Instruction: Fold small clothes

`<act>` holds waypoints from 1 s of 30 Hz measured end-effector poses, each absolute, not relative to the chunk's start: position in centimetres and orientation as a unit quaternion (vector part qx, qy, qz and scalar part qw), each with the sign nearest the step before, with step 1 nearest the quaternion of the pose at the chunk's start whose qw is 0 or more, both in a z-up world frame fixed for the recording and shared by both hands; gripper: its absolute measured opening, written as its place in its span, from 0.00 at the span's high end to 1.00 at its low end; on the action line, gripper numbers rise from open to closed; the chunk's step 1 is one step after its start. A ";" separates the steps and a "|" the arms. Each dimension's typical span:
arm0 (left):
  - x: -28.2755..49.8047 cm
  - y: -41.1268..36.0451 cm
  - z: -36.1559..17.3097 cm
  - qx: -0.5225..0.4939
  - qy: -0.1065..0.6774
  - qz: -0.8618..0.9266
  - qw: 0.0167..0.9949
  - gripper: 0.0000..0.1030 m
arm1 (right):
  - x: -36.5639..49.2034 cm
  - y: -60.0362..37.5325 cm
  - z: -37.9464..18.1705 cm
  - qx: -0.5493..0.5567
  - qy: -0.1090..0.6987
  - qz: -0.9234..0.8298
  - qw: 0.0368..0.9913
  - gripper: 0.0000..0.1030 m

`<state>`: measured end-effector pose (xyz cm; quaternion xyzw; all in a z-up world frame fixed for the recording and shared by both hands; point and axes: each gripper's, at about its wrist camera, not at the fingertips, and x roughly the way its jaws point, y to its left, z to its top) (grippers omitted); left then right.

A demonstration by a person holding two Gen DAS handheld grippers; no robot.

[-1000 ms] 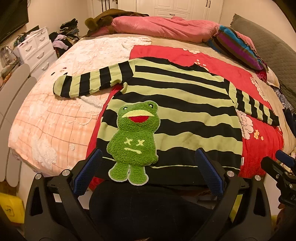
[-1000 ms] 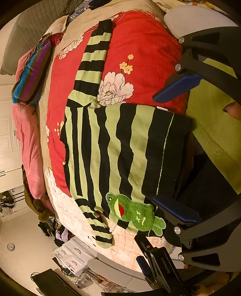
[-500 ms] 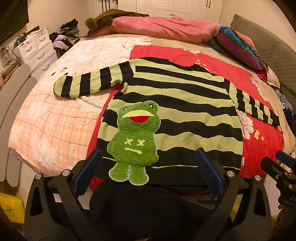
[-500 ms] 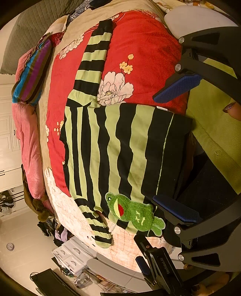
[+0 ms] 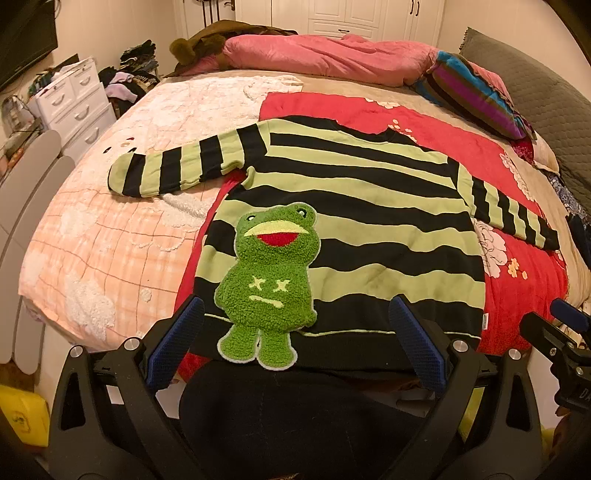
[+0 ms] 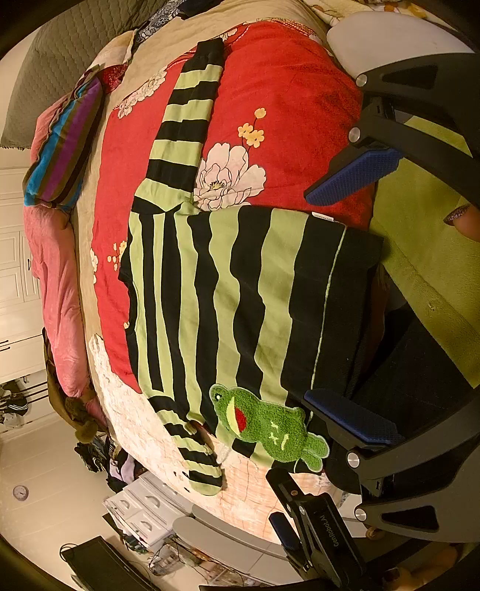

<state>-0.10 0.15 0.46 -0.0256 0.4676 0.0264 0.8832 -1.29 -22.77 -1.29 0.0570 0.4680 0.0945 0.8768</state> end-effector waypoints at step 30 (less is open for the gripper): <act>2.7 -1.0 0.5 -0.012 0.462 0.040 0.886 0.09 | 1.4 -24.6 -1.1 0.068 0.431 0.091 0.895 0.04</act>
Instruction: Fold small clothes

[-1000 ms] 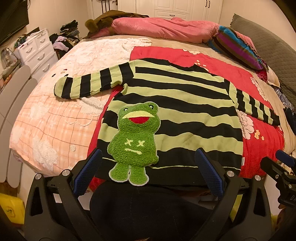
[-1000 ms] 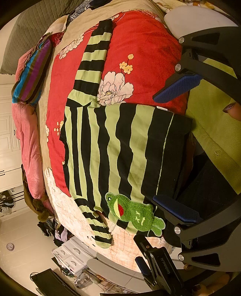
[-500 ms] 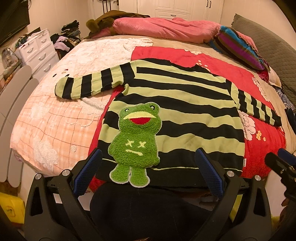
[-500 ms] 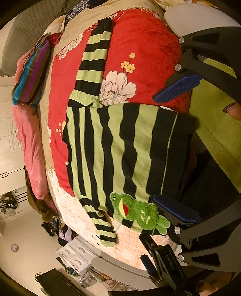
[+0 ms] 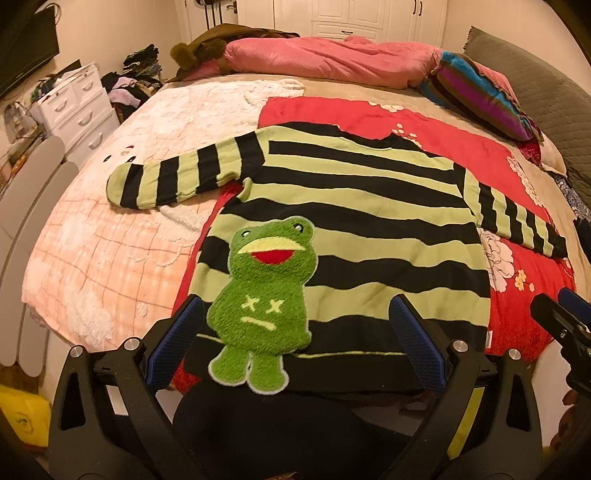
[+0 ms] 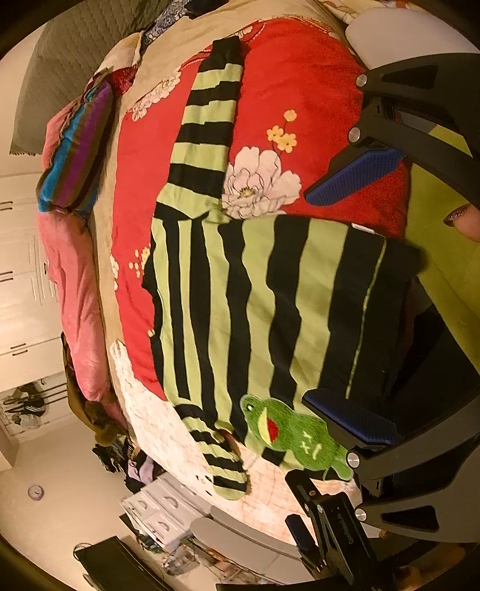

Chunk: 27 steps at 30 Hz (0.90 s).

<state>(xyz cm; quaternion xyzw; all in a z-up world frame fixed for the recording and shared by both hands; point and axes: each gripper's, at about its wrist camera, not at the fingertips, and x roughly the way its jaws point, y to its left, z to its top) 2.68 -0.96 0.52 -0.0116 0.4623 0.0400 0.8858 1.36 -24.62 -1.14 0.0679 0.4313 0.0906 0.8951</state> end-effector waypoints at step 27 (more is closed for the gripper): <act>10.8 -4.2 -1.4 -0.012 0.475 0.058 0.878 0.09 | 9.1 -34.8 -4.7 0.115 0.427 0.000 0.897 0.04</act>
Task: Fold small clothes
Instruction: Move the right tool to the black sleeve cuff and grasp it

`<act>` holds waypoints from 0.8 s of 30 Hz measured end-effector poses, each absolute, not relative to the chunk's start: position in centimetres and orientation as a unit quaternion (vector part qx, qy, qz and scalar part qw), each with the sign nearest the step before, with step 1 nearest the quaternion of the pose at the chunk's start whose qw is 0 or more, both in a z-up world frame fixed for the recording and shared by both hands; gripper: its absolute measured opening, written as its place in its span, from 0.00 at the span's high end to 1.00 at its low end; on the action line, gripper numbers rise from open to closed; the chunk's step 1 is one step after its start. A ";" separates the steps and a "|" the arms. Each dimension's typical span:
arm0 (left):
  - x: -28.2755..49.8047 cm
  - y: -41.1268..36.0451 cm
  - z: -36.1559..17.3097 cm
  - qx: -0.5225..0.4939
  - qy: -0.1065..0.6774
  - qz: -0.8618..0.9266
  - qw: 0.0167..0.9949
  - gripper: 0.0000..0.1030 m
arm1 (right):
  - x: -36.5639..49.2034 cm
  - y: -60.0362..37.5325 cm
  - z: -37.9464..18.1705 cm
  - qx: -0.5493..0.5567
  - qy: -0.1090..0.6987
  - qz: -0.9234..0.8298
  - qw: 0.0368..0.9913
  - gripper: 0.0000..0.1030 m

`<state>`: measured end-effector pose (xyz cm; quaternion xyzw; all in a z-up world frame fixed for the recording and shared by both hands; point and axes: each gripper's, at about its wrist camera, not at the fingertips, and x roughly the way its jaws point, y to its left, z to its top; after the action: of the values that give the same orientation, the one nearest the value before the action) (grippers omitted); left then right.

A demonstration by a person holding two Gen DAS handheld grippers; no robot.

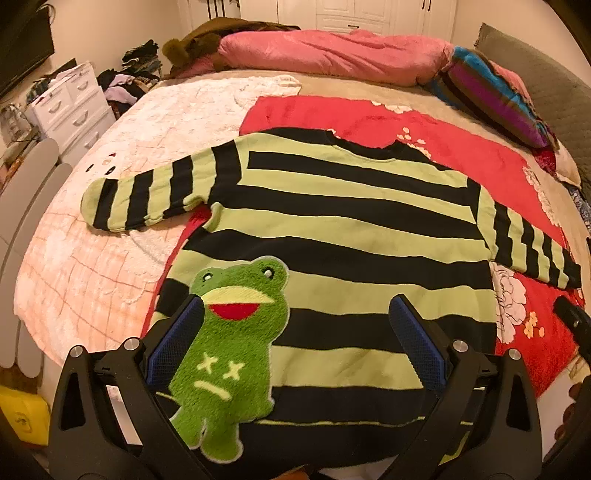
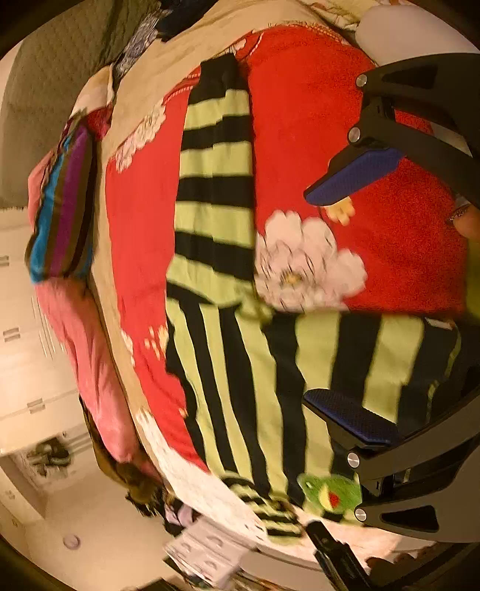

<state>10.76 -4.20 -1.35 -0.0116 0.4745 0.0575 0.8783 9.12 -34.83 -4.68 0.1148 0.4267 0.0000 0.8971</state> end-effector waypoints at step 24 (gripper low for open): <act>21.2 -12.0 -5.0 -0.031 0.490 0.013 0.871 0.09 | 14.8 -57.2 -8.7 0.191 0.415 -0.239 0.857 0.04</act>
<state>21.20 -11.96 -5.02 -0.0313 0.4903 0.0132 0.8709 14.76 -57.16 -8.69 0.1905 0.4145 -0.2393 0.8571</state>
